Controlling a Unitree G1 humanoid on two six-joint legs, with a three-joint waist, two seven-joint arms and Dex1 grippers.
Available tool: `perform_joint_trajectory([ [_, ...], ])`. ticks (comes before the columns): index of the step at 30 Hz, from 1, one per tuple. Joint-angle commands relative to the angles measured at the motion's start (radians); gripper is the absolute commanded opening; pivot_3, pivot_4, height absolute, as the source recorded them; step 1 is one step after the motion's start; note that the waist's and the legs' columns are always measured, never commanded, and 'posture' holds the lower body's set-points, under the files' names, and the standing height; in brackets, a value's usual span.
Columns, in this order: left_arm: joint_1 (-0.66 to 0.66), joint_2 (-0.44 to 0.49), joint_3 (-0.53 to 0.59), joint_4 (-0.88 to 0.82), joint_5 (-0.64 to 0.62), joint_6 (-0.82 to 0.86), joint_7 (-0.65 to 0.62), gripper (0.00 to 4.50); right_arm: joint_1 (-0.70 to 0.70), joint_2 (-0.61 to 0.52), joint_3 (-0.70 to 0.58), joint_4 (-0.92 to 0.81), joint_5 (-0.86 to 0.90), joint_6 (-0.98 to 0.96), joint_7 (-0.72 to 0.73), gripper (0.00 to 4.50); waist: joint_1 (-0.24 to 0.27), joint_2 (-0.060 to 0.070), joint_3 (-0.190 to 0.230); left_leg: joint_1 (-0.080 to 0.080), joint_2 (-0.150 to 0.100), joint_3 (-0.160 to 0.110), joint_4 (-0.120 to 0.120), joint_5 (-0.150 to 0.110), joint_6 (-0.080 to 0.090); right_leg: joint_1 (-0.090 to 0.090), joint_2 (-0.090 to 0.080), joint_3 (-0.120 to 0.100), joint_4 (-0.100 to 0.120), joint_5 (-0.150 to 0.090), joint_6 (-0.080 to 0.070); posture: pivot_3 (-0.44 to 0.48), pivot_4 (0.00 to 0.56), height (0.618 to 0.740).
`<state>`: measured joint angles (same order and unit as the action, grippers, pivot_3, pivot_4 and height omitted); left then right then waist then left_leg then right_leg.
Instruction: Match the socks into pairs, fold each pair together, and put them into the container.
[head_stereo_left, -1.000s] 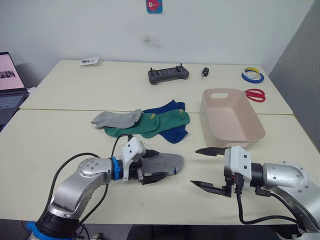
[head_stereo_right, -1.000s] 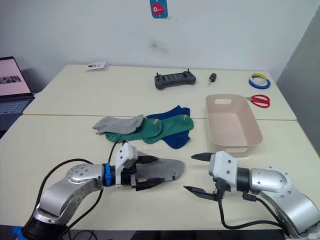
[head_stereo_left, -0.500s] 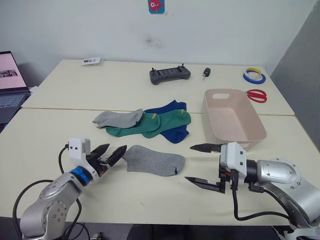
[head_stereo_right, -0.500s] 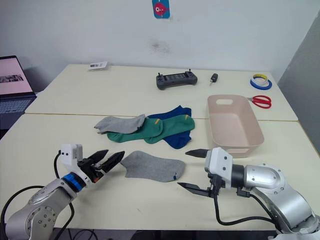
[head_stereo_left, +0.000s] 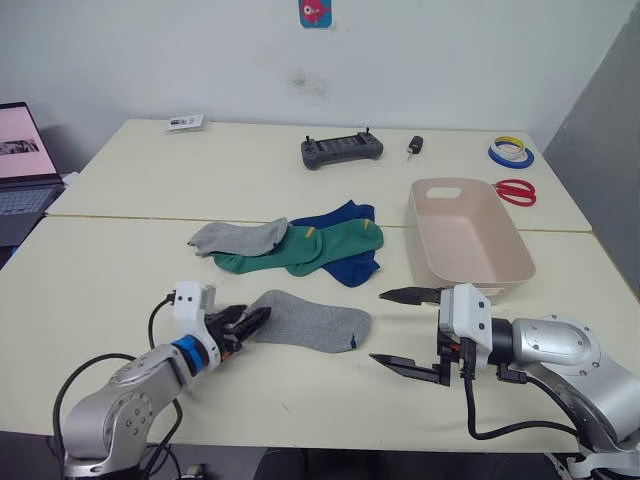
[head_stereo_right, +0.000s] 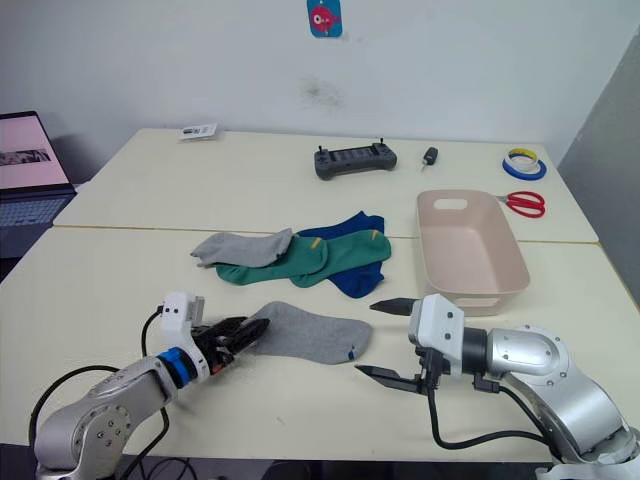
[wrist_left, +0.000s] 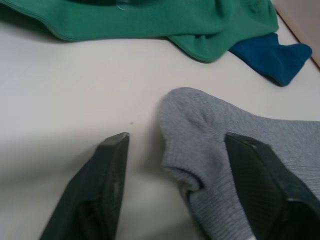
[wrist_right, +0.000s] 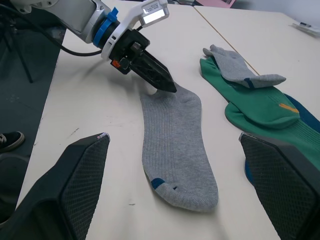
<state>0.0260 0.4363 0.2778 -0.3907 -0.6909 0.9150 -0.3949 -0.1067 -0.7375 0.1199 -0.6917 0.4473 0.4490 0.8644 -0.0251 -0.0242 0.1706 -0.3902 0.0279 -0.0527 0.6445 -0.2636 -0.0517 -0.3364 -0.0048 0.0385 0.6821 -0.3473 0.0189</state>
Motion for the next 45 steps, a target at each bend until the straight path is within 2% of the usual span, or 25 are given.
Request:
perform_joint_trajectory([
  [1, -0.01, -0.015, -0.023, 0.003, -0.014, 0.023, 0.014, 1.84, -0.007, -0.007, -0.02, -0.03, 0.003, -0.006, -0.003, 4.5, 0.0, 0.0, 0.0, 0.0, 0.0, 0.0, 0.0, 0.0, 0.0, 0.0, 0.0, 0.0, 0.0, 0.0, 0.0, 0.0, 0.15, 0.74],
  [7, -0.028, -0.04, 0.01, 0.014, -0.008, -0.041, 0.018, 0.02, -0.01, -0.011, -0.027, -0.031, 0.006, -0.004, -0.003, 4.5, 0.0, 0.0, 0.0, 0.0, 0.0, 0.0, 0.0, 0.0, 0.0, 0.0, 0.0, 0.0, 0.0, 0.0, 0.0, 0.0, 0.15, 0.74],
  [13, -0.055, -0.017, 0.079, 0.023, -0.033, -0.071, 0.005, 0.02, -0.017, -0.011, -0.028, -0.028, 0.013, -0.004, -0.001, 4.5, 0.0, 0.0, 0.0, 0.0, 0.0, 0.0, 0.0, 0.0, 0.0, 0.0, 0.0, 0.0, 0.0, 0.0, 0.0, 0.0, 0.15, 0.74],
  [17, -0.084, 0.077, 0.185, 0.033, -0.093, -0.04, -0.029, 0.02, -0.033, -0.002, -0.026, -0.027, 0.027, 0.001, -0.001, 4.5, -0.002, -0.001, 0.001, 0.0, 0.001, 0.0, 0.0, 0.0, 0.0, -0.001, 0.001, 0.0, 0.0, 0.0, 0.0, 0.0, 0.15, 0.74],
  [25, -0.158, 0.421, 0.37, 0.13, -0.169, 0.053, -0.156, 0.02, -0.101, 0.046, 0.006, 0.008, 0.05, 0.005, 0.008, 4.5, -0.004, -0.004, 0.004, 0.0, 0.001, 0.0, -0.001, 0.0, 0.0, -0.001, 0.0, -0.001, 0.0, 0.0, 0.0, 0.0, 0.15, 0.74],
  [27, -0.191, 0.517, 0.373, 0.143, -0.173, 0.085, -0.191, 0.02, -0.112, 0.058, 0.021, 0.026, 0.044, -0.004, 0.018, 4.5, -0.004, -0.004, 0.006, -0.001, 0.001, 0.0, -0.001, 0.0, 0.0, -0.002, 0.0, 0.0, 0.0, 0.0, 0.0, 0.0, 0.15, 0.74],
  [31, -0.249, 0.598, 0.302, 0.101, -0.184, 0.111, -0.228, 0.02, -0.128, 0.069, 0.04, 0.046, 0.032, -0.014, 0.026, 4.5, 0.0, -0.003, 0.008, -0.001, 0.0, 0.0, -0.001, 0.0, 0.0, -0.002, -0.001, -0.001, 0.0, 0.0, 0.0, 0.0, 0.15, 0.74],
  [35, -0.294, 0.558, 0.162, 0.003, -0.173, 0.128, -0.184, 0.02, -0.122, 0.063, 0.034, 0.041, 0.029, -0.012, 0.025, 4.5, -0.001, -0.002, 0.008, -0.002, 0.0, 0.0, -0.001, 0.0, 0.0, -0.002, -0.002, -0.001, 0.0, 0.0, 0.0, 0.0, 0.15, 0.74],
  [40, -0.322, 0.385, -0.025, -0.137, -0.203, 0.174, -0.081, 0.02, -0.086, 0.038, -0.002, 0.01, 0.032, 0.005, 0.005, 4.5, -0.001, -0.003, 0.008, -0.004, 0.0, 0.001, 0.0, 0.0, 0.0, -0.004, -0.001, 0.0, 0.0, 0.0, 0.0, 0.0, 0.15, 0.74],
  [45, -0.294, 0.268, -0.189, -0.186, -0.214, 0.204, -0.076, 0.02, -0.046, 0.005, -0.034, -0.024, 0.034, 0.025, -0.01, 4.5, -0.002, -0.002, 0.008, -0.007, 0.0, 0.001, 0.0, 0.0, -0.001, -0.007, 0.0, 0.0, 0.001, 0.0, 0.0, 0.0, 0.15, 0.74],
])
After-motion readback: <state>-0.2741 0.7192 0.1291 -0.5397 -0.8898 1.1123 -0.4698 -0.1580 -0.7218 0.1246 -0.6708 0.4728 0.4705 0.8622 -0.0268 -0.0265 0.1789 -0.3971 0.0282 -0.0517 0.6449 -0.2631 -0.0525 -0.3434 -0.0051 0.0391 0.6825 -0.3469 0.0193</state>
